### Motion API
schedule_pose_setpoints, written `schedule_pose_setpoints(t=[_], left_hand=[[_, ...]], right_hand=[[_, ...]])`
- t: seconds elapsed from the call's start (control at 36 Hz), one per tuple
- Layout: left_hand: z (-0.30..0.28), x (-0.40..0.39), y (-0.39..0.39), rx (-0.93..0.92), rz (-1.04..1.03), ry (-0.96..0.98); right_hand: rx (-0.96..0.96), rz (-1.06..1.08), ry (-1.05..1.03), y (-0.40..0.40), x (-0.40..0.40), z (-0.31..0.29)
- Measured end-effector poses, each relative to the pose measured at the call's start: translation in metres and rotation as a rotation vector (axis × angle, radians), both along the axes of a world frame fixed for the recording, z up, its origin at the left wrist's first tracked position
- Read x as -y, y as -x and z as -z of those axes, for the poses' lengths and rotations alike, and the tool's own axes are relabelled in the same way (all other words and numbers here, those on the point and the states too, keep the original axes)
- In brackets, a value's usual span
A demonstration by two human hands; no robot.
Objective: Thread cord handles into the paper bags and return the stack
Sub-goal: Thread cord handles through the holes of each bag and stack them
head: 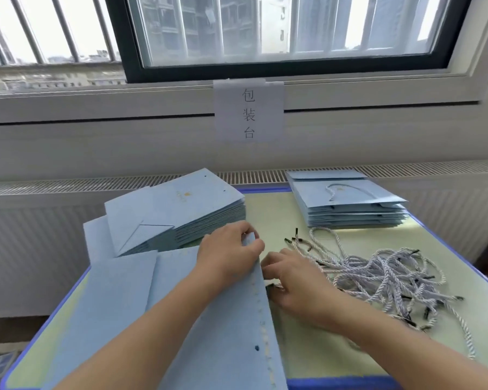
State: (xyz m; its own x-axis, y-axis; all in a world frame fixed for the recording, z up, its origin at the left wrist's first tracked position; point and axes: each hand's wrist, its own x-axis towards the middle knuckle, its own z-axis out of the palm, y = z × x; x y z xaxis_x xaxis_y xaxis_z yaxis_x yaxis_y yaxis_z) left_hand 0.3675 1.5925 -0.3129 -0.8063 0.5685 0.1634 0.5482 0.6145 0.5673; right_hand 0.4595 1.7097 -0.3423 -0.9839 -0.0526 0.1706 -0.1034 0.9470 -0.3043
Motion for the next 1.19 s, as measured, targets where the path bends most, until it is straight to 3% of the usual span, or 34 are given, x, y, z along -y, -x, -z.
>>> schedule_pose_setpoints(t=[0.17, 0.33, 0.44, 0.53, 0.72, 0.97, 1.19], left_hand=[[-0.001, 0.0, 0.0, -0.049, 0.015, -0.012], [0.014, 0.005, 0.012, 0.382, 0.084, -0.291], [0.023, 0.009, 0.016, 0.455, 0.13, -0.348], [0.025, 0.011, 0.014, 0.464, 0.153, -0.397], [0.028, 0.014, 0.019, 0.492, 0.152, -0.442], [0.03, 0.017, 0.022, 0.595, 0.192, -0.459], [0.029, 0.019, 0.026, 0.709, 0.234, -0.481]], right_hand=[[-0.001, -0.117, 0.062, 0.015, 0.004, 0.015], [-0.038, -0.082, 0.112, 0.007, 0.0, 0.01], [-0.169, 0.113, 0.391, 0.004, -0.013, 0.0], [-0.18, 0.171, 0.473, 0.004, -0.018, -0.01], [-0.036, 0.225, 0.553, 0.01, -0.021, -0.014], [0.112, 0.153, 1.042, 0.006, -0.018, -0.015], [0.13, 0.146, 0.899, 0.015, -0.016, -0.013]])
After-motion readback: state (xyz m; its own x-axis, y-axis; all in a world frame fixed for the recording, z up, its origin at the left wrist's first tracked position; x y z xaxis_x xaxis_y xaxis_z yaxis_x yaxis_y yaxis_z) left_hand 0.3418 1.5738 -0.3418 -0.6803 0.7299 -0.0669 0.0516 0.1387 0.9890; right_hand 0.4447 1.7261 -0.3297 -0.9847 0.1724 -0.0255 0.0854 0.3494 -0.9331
